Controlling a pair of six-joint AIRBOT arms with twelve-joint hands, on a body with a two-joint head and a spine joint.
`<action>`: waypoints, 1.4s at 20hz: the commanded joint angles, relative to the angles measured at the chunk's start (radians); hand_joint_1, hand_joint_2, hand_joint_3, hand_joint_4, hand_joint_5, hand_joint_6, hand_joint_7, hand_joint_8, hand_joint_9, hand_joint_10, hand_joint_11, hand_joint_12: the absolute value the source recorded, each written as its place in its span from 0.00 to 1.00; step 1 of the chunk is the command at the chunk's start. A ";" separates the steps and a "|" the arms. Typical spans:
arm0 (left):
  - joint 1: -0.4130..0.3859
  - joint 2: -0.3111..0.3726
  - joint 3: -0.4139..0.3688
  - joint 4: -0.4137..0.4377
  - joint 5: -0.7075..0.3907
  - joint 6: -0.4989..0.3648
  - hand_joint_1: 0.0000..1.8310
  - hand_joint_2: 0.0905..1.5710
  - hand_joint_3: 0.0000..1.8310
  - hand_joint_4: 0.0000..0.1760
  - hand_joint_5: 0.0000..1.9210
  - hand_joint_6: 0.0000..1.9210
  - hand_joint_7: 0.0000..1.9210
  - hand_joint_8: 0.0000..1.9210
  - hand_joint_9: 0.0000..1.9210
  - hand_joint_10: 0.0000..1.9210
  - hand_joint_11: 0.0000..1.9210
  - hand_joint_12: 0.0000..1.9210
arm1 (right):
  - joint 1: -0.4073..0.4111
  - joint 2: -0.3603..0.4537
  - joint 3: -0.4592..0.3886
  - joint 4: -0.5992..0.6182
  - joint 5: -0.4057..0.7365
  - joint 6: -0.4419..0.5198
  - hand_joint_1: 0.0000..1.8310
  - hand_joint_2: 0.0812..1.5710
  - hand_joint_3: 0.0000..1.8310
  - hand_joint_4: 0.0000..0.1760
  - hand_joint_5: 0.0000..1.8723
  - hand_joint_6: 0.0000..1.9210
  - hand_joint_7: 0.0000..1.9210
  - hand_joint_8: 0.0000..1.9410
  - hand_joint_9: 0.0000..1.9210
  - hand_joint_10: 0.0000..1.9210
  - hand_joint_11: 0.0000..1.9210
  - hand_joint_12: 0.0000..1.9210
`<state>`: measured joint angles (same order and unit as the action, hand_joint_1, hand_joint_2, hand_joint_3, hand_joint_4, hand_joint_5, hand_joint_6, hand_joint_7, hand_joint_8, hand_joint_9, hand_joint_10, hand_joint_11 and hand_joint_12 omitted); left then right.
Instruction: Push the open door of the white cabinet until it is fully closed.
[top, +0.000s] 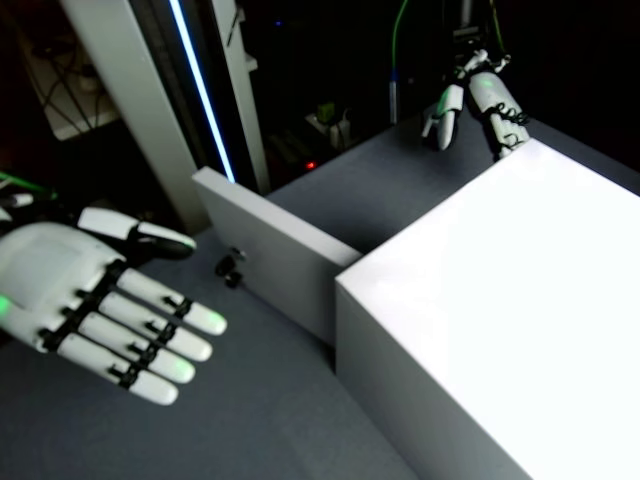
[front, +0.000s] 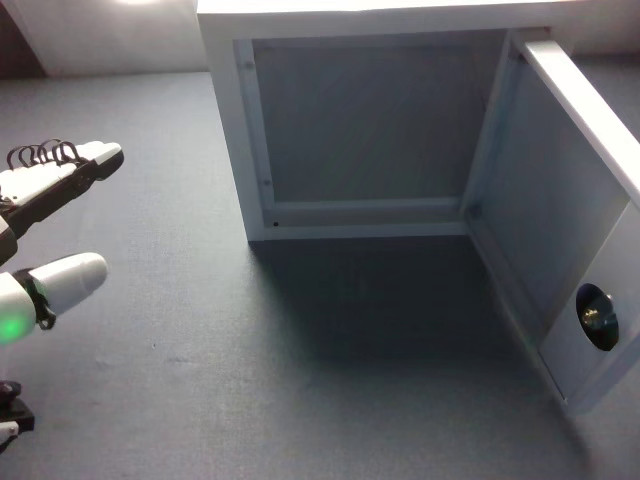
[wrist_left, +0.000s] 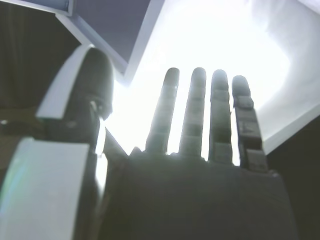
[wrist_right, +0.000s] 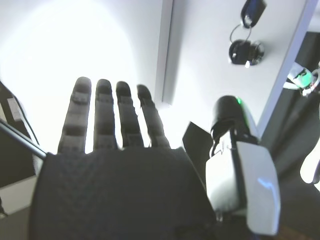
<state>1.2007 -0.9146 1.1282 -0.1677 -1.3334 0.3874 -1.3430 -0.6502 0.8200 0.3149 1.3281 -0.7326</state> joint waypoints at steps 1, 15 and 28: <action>-0.005 -0.001 0.005 -0.014 -0.130 -0.012 0.03 0.93 0.01 0.00 0.00 0.00 0.00 0.00 0.00 0.00 0.00 0.00 | 0.001 0.008 -0.001 0.015 0.119 0.005 0.27 0.86 0.02 0.00 0.04 0.01 0.00 0.00 0.00 0.00 0.01 0.00; -0.005 0.018 -0.010 -0.013 -0.173 -0.005 0.09 0.94 0.00 0.00 0.00 0.00 0.00 0.00 0.00 0.00 0.00 0.00 | 0.013 0.036 -0.029 -0.115 0.154 0.006 0.24 0.84 0.00 0.00 0.07 0.01 0.02 0.00 0.03 0.01 0.00 0.31; -0.005 0.021 -0.012 -0.033 -0.189 0.003 0.07 0.94 0.00 0.02 0.00 0.00 0.00 0.00 0.00 0.00 0.00 0.00 | 0.043 0.018 -0.028 -0.241 0.149 0.037 0.24 0.82 0.00 0.00 0.12 0.00 0.08 0.00 0.08 0.04 0.00 0.49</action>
<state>1.2007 -0.9001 1.1187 -0.1768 -1.3918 0.3931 -1.3113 -0.6319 0.7891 0.0586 1.3544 -0.7044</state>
